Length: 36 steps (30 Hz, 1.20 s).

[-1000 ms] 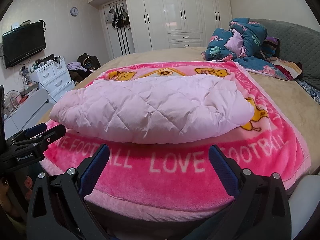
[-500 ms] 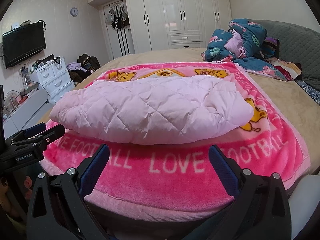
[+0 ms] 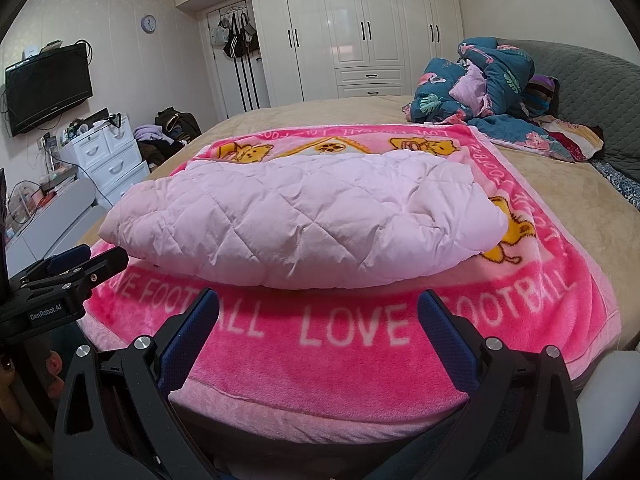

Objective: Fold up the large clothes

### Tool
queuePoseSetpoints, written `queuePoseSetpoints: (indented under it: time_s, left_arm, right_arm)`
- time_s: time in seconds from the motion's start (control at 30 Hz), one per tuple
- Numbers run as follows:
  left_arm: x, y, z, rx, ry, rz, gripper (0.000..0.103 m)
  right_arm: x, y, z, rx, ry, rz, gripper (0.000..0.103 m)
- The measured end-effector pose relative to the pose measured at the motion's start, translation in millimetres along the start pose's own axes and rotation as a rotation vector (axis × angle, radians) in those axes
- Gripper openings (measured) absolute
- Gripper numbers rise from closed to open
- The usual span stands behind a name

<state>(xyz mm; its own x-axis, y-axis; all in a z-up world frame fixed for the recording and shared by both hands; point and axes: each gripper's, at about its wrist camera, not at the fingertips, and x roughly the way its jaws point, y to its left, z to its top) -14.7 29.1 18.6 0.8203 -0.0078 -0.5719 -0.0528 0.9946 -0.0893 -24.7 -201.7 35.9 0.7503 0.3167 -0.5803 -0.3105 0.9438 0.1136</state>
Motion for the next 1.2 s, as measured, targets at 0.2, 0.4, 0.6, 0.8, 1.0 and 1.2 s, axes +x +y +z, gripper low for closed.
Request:
queuePoseSetpoints:
  time_s: [0.2, 0.4, 0.6, 0.8, 1.0, 1.2]
  left_arm:
    - [0.0, -0.5, -0.1, 0.001, 0.0, 0.0, 0.094]
    - [-1.1, -0.4, 0.4, 0.006, -0.005, 0.002, 0.094]
    - [-1.5, -0.5, 0.6, 0.008, -0.006, 0.001, 0.094]
    - [-2.8, -0.4, 2.1, 0.01, -0.008, -0.003, 0.094]
    - [-2.8, 1.5, 2.9, 0.009, -0.003, -0.015, 0.094]
    - [2.1, 7.2, -1.1, -0.002, 0.015, -0.041, 0.094]
  right_arm:
    - [-0.1, 0.0, 0.0, 0.0, 0.0, -0.001, 0.099]
    - [-0.1, 0.3, 0.1, -0.001, -0.001, -0.001, 0.099]
    - [-1.5, 0.5, -0.4, -0.002, -0.006, -0.001, 0.099]
    - [-1.4, 0.0, -0.2, 0.002, 0.001, 0.003, 0.099]
    - [-1.2, 1.6, 1.4, -0.004, 0.003, -0.002, 0.099]
    - [-1.9, 4.0, 2.2, -0.013, 0.008, -0.007, 0.099]
